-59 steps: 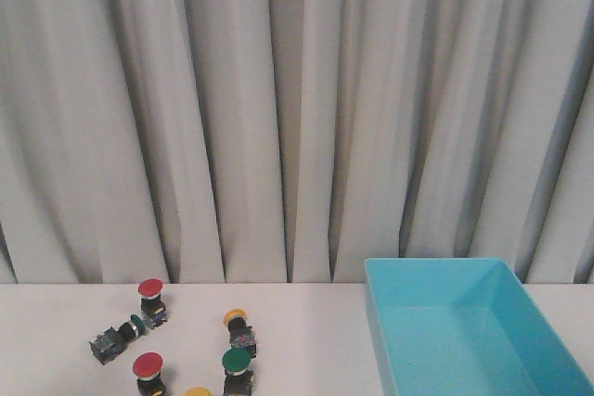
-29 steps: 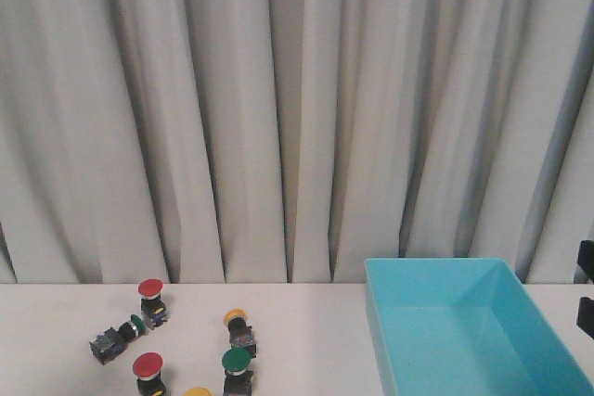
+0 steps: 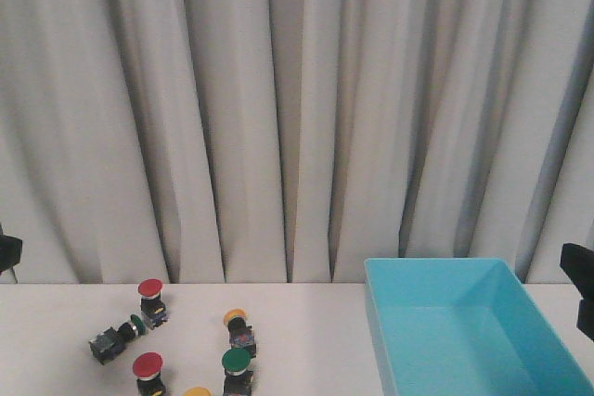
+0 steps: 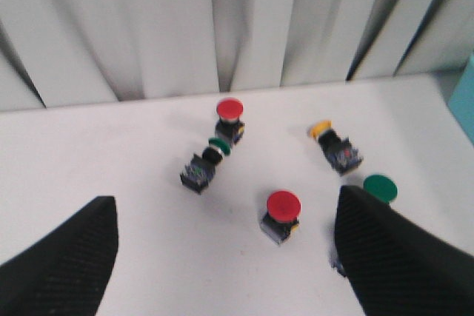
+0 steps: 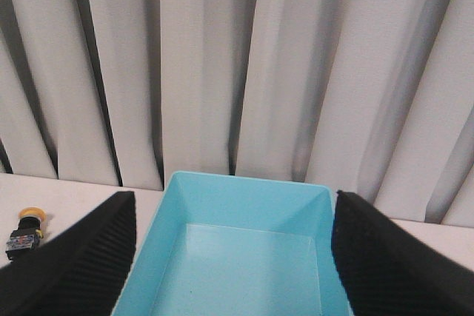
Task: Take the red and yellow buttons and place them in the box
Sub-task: 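Lower the left gripper over the red button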
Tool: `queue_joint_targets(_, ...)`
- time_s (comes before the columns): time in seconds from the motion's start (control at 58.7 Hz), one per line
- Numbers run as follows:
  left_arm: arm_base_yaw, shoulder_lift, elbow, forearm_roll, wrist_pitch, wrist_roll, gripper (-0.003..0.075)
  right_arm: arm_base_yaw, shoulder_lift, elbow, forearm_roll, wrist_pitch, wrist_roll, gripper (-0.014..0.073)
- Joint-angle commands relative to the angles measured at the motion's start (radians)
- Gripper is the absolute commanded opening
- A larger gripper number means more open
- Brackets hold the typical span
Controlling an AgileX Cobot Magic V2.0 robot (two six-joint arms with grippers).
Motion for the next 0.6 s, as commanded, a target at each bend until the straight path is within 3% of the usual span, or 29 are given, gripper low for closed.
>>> queue_joint_targets(0.0, -0.004, 0.092, -0.122, -0.053, 0.065, 0.018, 0.0587, 0.001, -0.005, -0.034, -0.006, -0.078, -0.009, 0.0544)
queue_joint_targets(0.255, -0.044, 0.359, -0.356, -0.089, 0.274, 0.091, 0.0587, 0.001, 0.000, -0.034, 0.000, -0.078, -0.009, 0.0544)
queue_joint_targets(0.579, -0.132, 0.582, -0.518, -0.066, 0.302, 0.124, 0.0587, 0.001, 0.000, -0.034, 0.000, -0.078, -0.009, 0.0544)
